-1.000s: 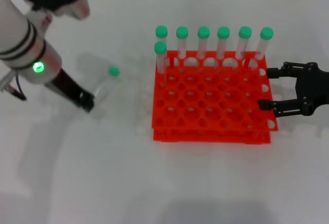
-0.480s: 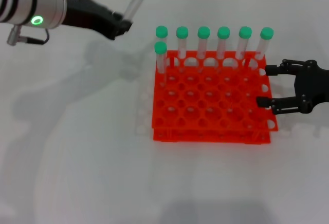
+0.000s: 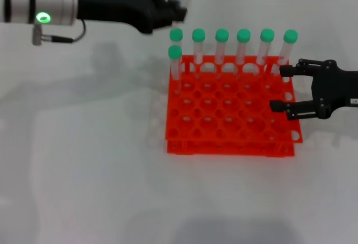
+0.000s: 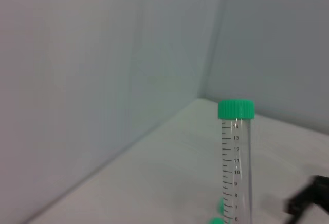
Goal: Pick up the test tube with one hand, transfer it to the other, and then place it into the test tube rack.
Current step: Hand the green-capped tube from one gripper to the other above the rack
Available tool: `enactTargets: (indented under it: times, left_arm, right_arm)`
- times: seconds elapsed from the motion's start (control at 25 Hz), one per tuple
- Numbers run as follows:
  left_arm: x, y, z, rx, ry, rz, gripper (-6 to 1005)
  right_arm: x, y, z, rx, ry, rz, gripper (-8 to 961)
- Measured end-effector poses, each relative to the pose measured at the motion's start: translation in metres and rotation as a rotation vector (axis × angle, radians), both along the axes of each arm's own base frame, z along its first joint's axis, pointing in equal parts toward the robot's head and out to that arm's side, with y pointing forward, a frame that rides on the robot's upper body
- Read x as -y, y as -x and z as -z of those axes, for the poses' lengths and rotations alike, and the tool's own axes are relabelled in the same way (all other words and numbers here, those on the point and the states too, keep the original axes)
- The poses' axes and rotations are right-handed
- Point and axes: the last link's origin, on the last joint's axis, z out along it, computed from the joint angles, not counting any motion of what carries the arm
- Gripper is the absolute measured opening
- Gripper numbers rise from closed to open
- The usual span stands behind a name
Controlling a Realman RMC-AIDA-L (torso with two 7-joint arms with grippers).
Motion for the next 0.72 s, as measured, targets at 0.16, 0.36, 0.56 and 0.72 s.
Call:
enactTargets:
  times: [0.16,0.36,0.56,0.72]
  left_arm:
    - [-0.001,0.000,0.017,-0.013,0.094,0.099,208]
    - [0.001,0.004,0.029,-0.093,0.141,0.161,211]
    - [0.003,0.009,0.032,-0.119,0.137,0.193,215]
    - [0.003,0.010,0.033,-0.122,0.131,0.202,218]
  right_arm:
    - [-0.001,0.002,0.001,-0.008,-0.004,-0.001,868]
    - [-0.002,0.001,-0.003,-0.018,-0.021,0.008,868]
    - [-0.002,-0.004,-0.012,-0.032,-0.050,0.027,868]
    - [-0.003,-0.005,-0.025,-0.060,-0.061,0.044,868]
